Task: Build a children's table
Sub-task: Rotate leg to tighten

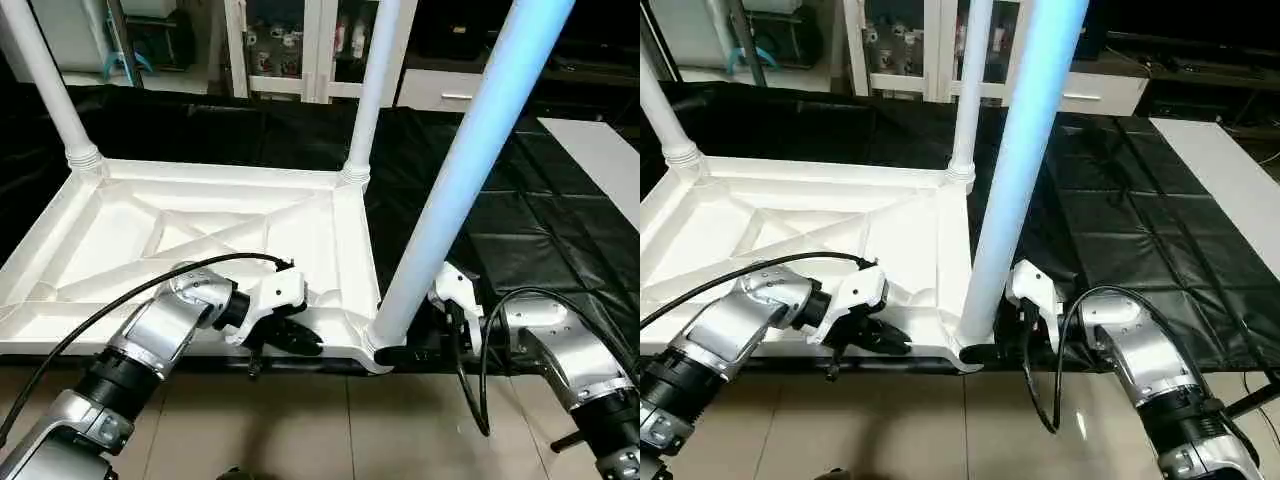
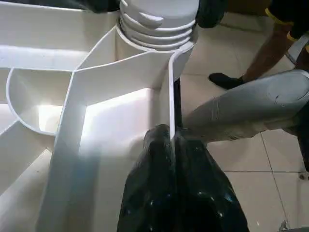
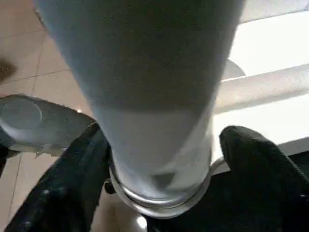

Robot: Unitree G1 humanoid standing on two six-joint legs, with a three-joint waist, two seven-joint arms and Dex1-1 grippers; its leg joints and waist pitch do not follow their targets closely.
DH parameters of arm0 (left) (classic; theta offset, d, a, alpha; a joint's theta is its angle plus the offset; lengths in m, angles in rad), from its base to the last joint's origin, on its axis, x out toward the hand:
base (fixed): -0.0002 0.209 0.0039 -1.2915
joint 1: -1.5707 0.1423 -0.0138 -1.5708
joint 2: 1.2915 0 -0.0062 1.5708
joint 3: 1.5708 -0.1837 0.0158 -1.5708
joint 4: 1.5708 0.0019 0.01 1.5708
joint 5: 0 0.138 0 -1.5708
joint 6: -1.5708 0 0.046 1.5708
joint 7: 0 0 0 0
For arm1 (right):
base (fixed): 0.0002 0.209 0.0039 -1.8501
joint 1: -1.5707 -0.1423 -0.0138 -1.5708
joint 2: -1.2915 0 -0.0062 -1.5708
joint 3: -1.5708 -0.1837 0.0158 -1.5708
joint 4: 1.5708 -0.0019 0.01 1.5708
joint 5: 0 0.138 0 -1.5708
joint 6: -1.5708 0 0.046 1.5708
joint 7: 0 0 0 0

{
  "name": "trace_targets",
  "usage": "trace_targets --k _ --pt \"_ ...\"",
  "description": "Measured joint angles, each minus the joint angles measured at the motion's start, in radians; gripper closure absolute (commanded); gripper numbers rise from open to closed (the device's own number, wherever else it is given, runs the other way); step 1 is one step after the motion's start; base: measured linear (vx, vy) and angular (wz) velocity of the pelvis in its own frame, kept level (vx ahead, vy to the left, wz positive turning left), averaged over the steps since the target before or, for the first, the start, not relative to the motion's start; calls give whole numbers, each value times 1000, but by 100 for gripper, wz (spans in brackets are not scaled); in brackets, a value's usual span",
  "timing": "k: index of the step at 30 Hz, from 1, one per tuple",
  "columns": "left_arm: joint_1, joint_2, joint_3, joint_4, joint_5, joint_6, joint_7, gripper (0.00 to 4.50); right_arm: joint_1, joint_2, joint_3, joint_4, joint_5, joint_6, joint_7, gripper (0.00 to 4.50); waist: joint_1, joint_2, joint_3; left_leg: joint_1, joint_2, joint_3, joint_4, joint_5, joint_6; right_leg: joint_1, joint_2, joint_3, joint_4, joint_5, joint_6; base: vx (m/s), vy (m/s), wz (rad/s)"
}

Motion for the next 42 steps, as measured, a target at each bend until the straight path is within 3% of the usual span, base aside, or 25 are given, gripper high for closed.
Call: trace_targets --k 3,10,22,24,29,32,38,40,42 --pt "0 0 0 0 4 0 1 450 -4 0 8 0 -1 0 6 115 0 0 0 0 0 0 0 0 0 0 0 0 0 0 0 0 0 0" --pt "0 -1 0 -1 6 0 3 450 -8 0 10 10 -3 -1 20 178 0 0 0 1 0 0 0 0 0 1 0 0 0 0 0 0 0 0" --pt "0 -17 11 14 12 -5 35 450 -23 38 -6 65 -5 -2 -14 186 -4 -3 -2 6 0 0 0 0 0 6 0 0 1 0 0 0 0 0" --pt "-14 -56 44 78 36 -28 118 450 -47 92 -43 126 -15 21 -133 186 -15 -3 -2 14 0 0 1 0 0 11 0 1 1 1 -1 0 0 0" --pt "-77 -141 71 209 72 -61 295 450 -97 197 -117 211 -29 82 -405 187 -31 -5 0 16 -1 -1 0 0 0 11 0 2 -2 -1 3 0 0 0" --pt "-131 -205 80 319 102 -106 458 450 -149 312 -178 292 -40 74 -681 187 -44 -8 1 15 -1 -1 0 1 -1 9 0 2 -3 -1 3 0 0 0" --pt "-209 -308 78 451 174 -159 686 450 -232 472 -280 431 -37 -29 -1110 188 -45 -6 2 5 -1 -1 0 1 -2 1 0 2 -3 7 -2 0 0 0" --pt "-235 -330 78 487 187 -179 723 450 -262 498 -297 482 -37 -86 -1187 188 -38 -4 1 -4 -1 0 0 2 -2 -8 0 2 -2 7 -1 0 0 0" --pt "-246 -338 78 511 193 -196 740 450 -284 518 -319 528 -37 -126 -1216 188 -33 -4 1 -5 -1 1 0 3 6 -10 0 2 -2 7 -1 0 0 0"
